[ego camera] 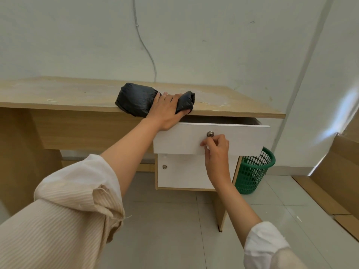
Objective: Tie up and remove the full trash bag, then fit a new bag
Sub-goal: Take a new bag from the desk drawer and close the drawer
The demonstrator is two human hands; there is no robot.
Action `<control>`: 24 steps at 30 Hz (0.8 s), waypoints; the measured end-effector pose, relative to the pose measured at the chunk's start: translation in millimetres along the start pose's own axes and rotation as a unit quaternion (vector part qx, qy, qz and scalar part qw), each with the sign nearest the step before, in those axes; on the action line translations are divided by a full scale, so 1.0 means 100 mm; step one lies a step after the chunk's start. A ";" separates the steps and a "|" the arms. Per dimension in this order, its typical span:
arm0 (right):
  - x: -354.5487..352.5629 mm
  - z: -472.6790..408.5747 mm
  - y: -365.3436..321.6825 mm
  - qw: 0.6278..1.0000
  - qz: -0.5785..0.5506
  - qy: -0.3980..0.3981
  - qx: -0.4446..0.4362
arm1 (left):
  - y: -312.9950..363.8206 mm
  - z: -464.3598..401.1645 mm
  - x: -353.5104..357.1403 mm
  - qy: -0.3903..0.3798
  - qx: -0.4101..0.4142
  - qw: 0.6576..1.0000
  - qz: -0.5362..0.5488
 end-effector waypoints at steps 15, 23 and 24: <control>0.53 -0.34 0.24 0.987 0.108 -0.117 -0.019 | 0.02 0.04 0.01 0.021 0.013 1.000 0.007; 0.76 -0.42 0.34 0.936 0.236 -0.259 0.027 | 0.02 0.07 0.00 0.015 0.005 1.000 0.004; 0.75 -0.44 0.34 0.934 0.237 -0.266 0.031 | 0.02 0.07 0.00 0.016 0.005 1.000 0.004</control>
Point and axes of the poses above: each hand's wrist, its own z-axis away from the middle knuckle, its own x-axis out of the palm, y = z × x, the point moved 9 cm from there along -z, towards the middle knuckle, and after that the axes turned 9 degrees about -y, right-handed, at the moved point
